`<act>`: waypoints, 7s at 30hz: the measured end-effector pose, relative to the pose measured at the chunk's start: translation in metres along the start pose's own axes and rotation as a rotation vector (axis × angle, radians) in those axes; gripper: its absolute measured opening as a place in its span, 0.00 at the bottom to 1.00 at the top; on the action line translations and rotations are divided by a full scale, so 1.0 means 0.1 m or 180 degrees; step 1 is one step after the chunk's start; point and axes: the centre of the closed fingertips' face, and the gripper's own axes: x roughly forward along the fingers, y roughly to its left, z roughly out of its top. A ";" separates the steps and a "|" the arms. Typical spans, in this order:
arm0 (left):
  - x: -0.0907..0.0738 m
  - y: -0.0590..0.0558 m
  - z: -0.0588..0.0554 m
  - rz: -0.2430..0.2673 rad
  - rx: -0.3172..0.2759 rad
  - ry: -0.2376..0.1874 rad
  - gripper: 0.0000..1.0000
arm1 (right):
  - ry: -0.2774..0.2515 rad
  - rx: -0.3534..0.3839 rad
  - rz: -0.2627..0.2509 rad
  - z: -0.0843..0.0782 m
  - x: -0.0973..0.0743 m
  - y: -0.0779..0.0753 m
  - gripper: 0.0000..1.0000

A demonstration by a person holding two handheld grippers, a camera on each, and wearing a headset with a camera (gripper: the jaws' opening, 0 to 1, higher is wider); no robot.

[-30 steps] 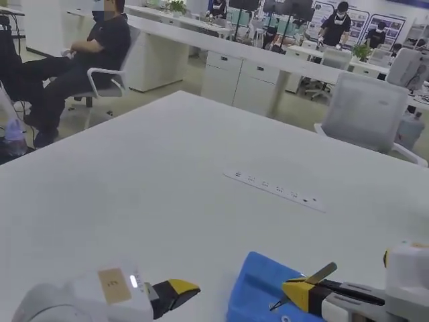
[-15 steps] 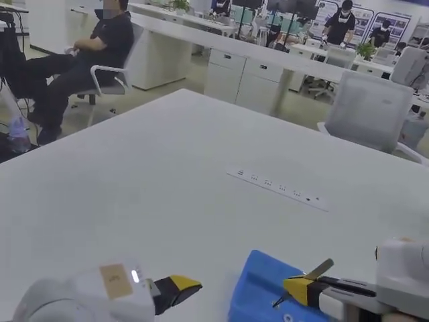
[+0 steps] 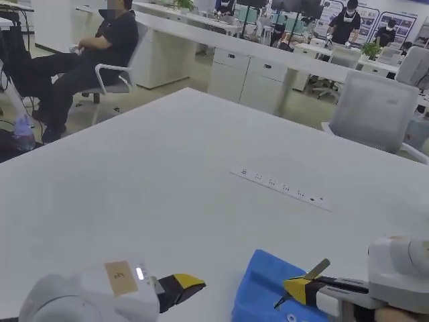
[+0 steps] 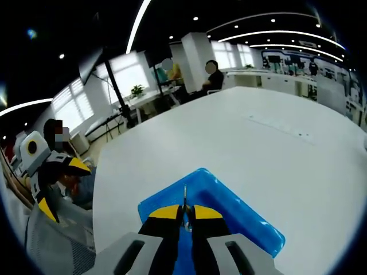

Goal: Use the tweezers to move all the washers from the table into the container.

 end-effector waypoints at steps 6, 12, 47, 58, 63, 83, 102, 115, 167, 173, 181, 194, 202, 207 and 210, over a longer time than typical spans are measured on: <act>-0.01 -0.01 0.00 -0.0008 0.0004 0.0003 0.59 | 0.0063 -0.0021 -0.0008 -0.02 0.04 -0.03 0.03; -0.01 -0.02 0.00 -0.0012 0.0006 0.0005 0.58 | 0.0122 -0.0026 -0.0011 -0.06 0.08 -0.05 0.03; 0.00 -0.03 0.00 -0.0036 0.0015 0.0016 0.56 | 0.0025 0.0128 -0.0119 -0.10 -0.07 -0.09 0.04; 0.01 -0.06 -0.01 -0.0078 0.0035 0.0041 0.56 | -0.0258 0.0180 -0.0054 -0.02 -0.37 0.13 0.04; 0.02 -0.08 -0.02 -0.0113 0.0046 0.0061 0.56 | -0.0424 0.0245 -0.0043 0.05 -0.48 0.22 0.04; 0.03 -0.06 -0.06 -0.0127 0.0022 0.0096 0.56 | -0.0248 0.0404 0.0269 -0.34 -0.35 0.65 0.04; 0.02 -0.07 -0.06 -0.0117 0.0024 0.0088 0.55 | 0.0095 0.0355 0.0322 -0.71 -0.21 0.73 0.04; 0.02 -0.06 -0.04 -0.0095 0.0042 0.0078 0.55 | 0.0267 -0.0306 0.0332 -0.76 -0.20 0.84 0.04; 0.02 -0.05 -0.03 -0.0099 0.0046 0.0036 0.55 | -0.0305 -0.0390 0.0196 -0.02 -0.37 0.72 0.03; 0.01 -0.05 -0.02 -0.0092 0.0038 0.0025 0.55 | -0.0358 -0.0364 0.0170 0.10 -0.37 0.63 0.03; 0.02 -0.04 -0.03 -0.0094 0.0041 0.0038 0.55 | -0.0379 -0.0344 0.0140 0.20 -0.31 0.52 0.03; 0.02 -0.05 -0.04 -0.0103 0.0029 0.0057 0.54 | -0.0251 -0.0154 0.0071 0.15 -0.17 0.29 0.03; 0.02 -0.06 -0.04 -0.0106 0.0050 0.0062 0.54 | -0.0131 -0.0138 0.0064 0.09 -0.05 0.18 0.03; 0.01 -0.07 -0.01 -0.0104 0.0055 0.0019 0.52 | -0.0100 -0.0133 0.0081 0.10 0.01 0.17 0.03; 0.00 -0.07 0.01 -0.0098 0.0037 -0.0013 0.52 | -0.0074 -0.0157 0.0085 0.09 0.04 0.17 0.03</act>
